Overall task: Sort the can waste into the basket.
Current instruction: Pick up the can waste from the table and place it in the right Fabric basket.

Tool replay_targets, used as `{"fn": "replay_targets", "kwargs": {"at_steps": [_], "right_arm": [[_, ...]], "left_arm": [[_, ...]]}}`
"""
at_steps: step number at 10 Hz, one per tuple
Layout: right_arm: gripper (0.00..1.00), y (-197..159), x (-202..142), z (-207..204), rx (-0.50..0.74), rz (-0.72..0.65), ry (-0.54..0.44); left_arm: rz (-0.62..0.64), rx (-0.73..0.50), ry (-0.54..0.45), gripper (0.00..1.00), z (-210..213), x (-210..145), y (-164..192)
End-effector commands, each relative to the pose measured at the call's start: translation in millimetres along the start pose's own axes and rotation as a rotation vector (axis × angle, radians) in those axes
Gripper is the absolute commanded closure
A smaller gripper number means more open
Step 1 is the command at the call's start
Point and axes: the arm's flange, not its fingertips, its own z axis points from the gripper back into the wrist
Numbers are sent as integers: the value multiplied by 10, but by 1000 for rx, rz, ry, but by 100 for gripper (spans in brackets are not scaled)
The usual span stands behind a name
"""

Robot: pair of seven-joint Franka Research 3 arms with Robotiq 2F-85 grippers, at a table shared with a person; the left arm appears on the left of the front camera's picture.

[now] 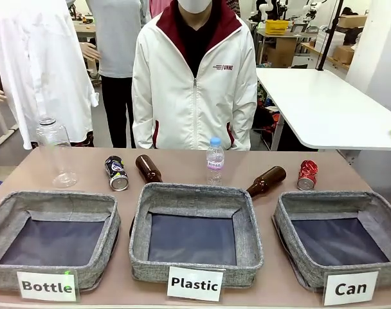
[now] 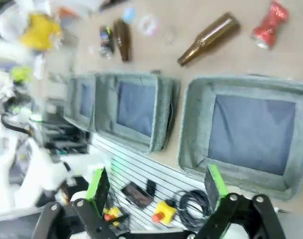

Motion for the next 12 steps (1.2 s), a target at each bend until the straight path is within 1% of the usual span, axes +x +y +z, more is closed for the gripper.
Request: {"fn": "replay_targets", "kwargs": {"at_steps": [1,2,3,4,5,6,9,10,11,12], "right_arm": [[0,-511,-113,150,138,-115,-125],[0,-799,-151,240,196,-189,-165],[0,-1041,-184,290,250,-252,-202],[0,-1181,-191,290,273,-298,-231],[0,-1233,-184,283,247,-336,-277],[0,-1135,-281,393,216,-301,-210],[0,-1135,-281,393,216,-301,-210],[0,-1188,-267,341,214,-339,-206],[0,-899,-247,311,77,-346,-203],[0,-658,-157,266,-28,-374,-210]], "left_arm": [[199,-69,-141,0,174,44,490],[273,-123,-193,0,218,-15,670],[331,-145,-248,0,110,-117,762],[351,-170,-315,0,-11,-146,747],[370,-63,-363,0,-103,-125,750],[366,-135,-266,0,219,-215,849],[366,-135,-266,0,219,-215,849],[366,-135,-266,0,219,-215,849],[366,-135,-266,0,219,-215,849],[366,-135,-266,0,219,-215,849]]}}
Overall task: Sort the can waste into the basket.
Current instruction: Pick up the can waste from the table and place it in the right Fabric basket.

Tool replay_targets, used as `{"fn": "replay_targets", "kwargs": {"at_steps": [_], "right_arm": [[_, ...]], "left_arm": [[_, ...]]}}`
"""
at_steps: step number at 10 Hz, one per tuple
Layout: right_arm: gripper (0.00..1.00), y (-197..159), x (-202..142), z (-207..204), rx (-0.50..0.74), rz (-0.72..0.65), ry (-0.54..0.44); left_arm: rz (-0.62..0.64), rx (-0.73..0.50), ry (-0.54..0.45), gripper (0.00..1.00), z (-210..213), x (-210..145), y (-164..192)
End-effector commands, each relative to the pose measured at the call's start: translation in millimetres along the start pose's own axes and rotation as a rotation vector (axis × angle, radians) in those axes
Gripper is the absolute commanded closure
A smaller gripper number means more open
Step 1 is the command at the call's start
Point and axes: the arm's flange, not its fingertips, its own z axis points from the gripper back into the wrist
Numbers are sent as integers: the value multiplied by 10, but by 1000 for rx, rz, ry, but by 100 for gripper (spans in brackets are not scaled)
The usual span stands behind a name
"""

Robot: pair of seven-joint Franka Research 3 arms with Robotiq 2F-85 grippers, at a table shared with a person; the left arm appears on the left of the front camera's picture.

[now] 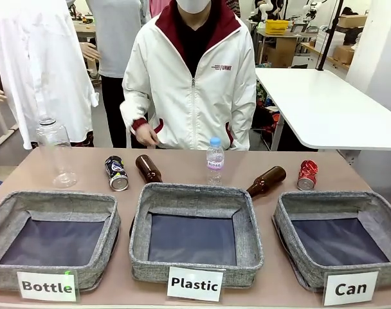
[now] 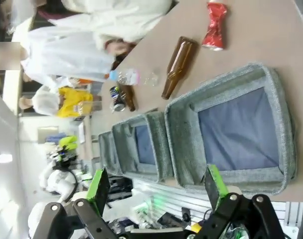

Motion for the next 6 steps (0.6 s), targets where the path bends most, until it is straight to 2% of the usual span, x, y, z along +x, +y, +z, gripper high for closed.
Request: {"fn": "replay_targets", "kwargs": {"at_steps": [1,3,6], "right_arm": [[0,522,-4,-221,-235,-29,-42],[0,1056,306,-748,-555,-62,-71],[0,1512,717,-1805,-857,52,-15]], "left_arm": [[-26,-12,-3,0,-7,21,14],[-26,-12,-3,0,-7,21,14],[-26,-12,-3,0,-7,21,14]]}}
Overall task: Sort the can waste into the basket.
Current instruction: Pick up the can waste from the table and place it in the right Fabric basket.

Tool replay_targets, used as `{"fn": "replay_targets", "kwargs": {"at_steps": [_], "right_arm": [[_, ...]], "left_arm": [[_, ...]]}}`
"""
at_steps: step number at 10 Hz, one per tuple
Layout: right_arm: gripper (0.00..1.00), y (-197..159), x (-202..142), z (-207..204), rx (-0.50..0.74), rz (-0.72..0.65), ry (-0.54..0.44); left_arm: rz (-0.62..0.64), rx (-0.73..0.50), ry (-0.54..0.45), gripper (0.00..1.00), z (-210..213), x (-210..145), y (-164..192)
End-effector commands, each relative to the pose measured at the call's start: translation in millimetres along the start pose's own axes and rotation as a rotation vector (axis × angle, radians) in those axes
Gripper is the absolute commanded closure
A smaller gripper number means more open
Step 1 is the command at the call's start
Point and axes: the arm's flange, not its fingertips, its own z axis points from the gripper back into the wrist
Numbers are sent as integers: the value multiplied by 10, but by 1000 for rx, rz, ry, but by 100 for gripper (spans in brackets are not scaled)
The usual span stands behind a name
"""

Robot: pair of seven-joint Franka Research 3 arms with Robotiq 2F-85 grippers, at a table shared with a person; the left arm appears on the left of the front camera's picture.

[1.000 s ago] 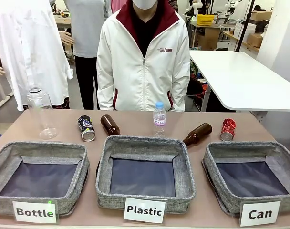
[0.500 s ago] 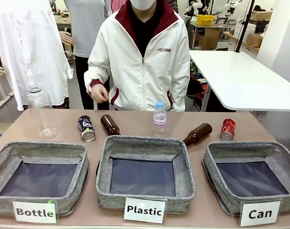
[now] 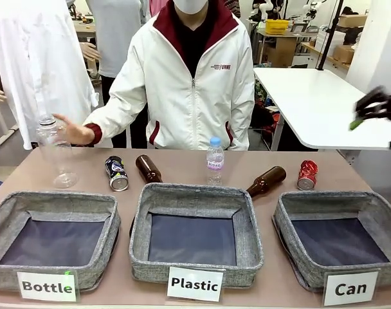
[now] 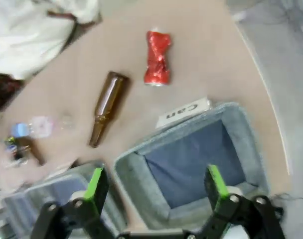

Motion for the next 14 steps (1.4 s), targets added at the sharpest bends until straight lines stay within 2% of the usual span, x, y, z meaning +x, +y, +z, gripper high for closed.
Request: {"fn": "replay_targets", "kwargs": {"at_steps": [1,2,3,4,5,6,9,11,12,14], "right_arm": [[0,235,378,-207,-150,71,56],[0,299,440,-251,-168,88,86],[0,276,442,-123,-114,45,42],[0,308,252,-389,-142,78,52],[0,313,385,-394,-148,83,58],[0,292,340,-349,-147,115,35],[0,283,569,-698,-132,221,32],[0,226,687,-922,-89,401,51],[0,221,741,-1035,-93,446,45],[0,238,844,-1338,-68,469,58]], "left_arm": [[-26,-23,-12,0,9,6,-10],[-26,-23,-12,0,9,6,-10],[-26,-23,-12,0,9,6,-10],[-26,-23,-12,0,9,6,-10],[-26,-23,-12,0,9,6,-10],[-26,-23,-12,0,9,6,-10],[-26,-23,-12,0,9,6,-10],[-26,-23,-12,0,9,6,-10],[-26,-23,-12,0,9,6,-10],[-26,-23,-12,0,9,6,-10]]}}
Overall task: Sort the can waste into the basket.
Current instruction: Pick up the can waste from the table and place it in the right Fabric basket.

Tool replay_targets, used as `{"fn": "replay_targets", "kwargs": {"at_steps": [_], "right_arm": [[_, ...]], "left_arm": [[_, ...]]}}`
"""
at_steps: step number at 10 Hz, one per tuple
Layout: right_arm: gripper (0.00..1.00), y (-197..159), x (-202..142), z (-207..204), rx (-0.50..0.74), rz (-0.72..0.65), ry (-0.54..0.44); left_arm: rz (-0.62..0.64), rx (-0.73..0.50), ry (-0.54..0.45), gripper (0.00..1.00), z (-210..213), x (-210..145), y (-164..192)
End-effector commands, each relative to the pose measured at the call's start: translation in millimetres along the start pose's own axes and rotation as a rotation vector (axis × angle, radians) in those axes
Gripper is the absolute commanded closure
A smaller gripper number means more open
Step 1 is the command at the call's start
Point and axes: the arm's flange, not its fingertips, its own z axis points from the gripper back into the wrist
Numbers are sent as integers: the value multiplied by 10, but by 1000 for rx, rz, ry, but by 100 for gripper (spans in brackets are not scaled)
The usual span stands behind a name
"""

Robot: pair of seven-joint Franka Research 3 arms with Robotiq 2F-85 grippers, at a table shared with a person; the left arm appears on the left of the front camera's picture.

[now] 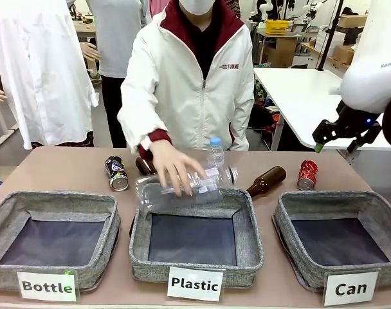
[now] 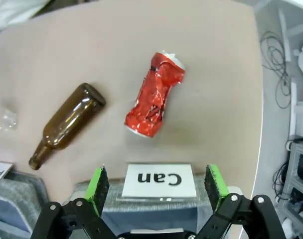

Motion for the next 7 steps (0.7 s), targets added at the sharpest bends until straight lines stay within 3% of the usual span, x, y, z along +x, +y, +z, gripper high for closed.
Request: {"fn": "replay_targets", "kwargs": {"at_steps": [1,4,7], "right_arm": [[0,-55,165,-203,50,27,-11],[0,-28,287,-649,45,49,-15],[0,12,361,-1029,-19,0,75]], "left_arm": [[-24,-20,-12,0,-1,10,-13],[-24,-20,-12,0,-1,10,-13],[-24,-20,-12,0,-1,10,-13]]}}
